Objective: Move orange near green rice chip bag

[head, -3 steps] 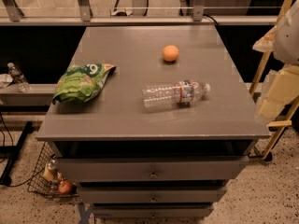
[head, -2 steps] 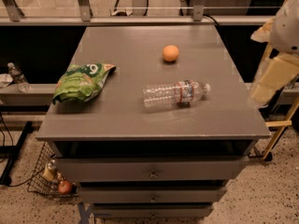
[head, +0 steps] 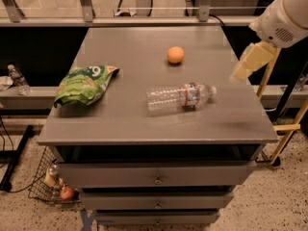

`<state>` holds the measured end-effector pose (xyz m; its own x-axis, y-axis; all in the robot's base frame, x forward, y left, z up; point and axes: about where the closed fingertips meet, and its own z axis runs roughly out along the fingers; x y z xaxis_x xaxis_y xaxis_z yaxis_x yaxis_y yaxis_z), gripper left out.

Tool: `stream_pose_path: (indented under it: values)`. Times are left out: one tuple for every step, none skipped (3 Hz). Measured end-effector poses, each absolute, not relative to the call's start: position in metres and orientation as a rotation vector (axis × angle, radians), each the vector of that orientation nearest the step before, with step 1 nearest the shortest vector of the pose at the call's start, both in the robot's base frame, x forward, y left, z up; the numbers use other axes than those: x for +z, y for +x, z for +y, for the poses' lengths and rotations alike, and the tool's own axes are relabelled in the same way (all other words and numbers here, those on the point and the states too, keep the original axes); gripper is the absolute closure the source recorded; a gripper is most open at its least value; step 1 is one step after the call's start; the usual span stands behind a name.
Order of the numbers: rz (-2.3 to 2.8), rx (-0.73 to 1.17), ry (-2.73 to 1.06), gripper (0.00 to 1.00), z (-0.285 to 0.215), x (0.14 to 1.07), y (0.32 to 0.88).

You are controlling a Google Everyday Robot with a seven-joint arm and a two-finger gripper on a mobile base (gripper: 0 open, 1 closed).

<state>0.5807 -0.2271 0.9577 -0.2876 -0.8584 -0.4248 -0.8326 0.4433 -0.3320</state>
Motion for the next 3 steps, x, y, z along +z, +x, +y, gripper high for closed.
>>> stream_pose_path:
  values:
    - [2.144,-0.067,-1.322,0.0,-0.225,0.965,0.593]
    - [2.125,-0.006,-1.276,0.0,-0.222,0.963,0.595]
    - [2.087,0.112,-1.151,0.0,-0.206,0.957,0.632]
